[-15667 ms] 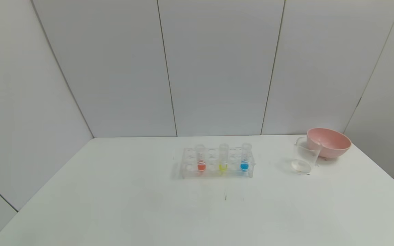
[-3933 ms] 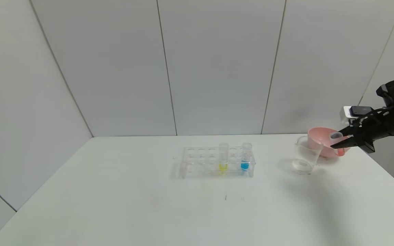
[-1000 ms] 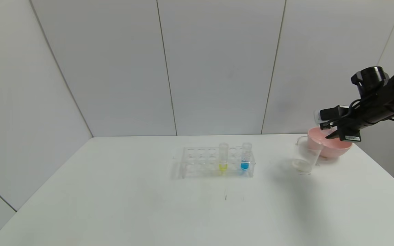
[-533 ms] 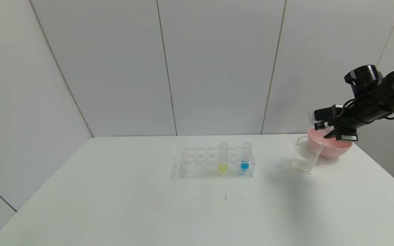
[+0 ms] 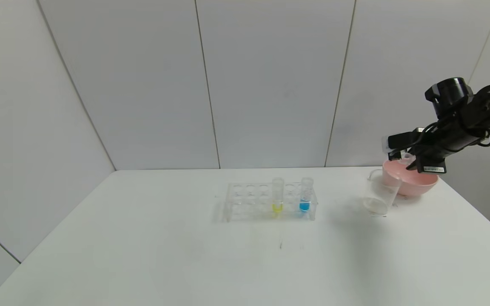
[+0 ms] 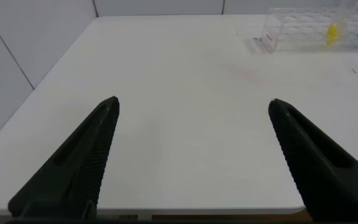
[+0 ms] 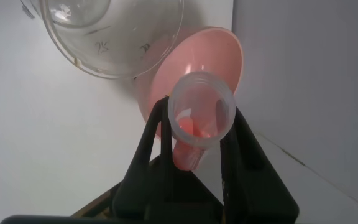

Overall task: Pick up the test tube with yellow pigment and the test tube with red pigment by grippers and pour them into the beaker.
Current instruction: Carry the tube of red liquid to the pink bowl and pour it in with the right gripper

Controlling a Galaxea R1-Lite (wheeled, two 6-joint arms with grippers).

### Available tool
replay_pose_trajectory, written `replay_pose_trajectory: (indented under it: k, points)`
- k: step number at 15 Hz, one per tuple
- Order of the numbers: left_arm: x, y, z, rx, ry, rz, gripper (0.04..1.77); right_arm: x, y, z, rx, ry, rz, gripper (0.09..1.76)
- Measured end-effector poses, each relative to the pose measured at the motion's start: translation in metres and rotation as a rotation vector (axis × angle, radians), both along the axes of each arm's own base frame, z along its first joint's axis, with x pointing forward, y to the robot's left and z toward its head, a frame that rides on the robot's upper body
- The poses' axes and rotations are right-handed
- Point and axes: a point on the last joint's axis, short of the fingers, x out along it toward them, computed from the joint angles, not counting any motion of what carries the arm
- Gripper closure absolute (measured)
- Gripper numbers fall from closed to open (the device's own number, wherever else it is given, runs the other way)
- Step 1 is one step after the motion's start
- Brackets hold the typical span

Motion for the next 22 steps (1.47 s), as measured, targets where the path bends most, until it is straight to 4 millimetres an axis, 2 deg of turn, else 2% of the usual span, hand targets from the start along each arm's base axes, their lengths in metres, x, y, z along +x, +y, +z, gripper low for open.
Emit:
replay_pose_trajectory:
  k: [10,22]
  points:
    - [0.000,0.000,0.000,0.000,0.000,0.000,0.09,-0.003,-0.001,0.005,-0.074,-0.007,-0.047,1.35]
    - [0.000,0.000,0.000,0.000,0.000,0.000,0.09,-0.011,0.028,0.012,-0.229,0.006,-0.084,1.35]
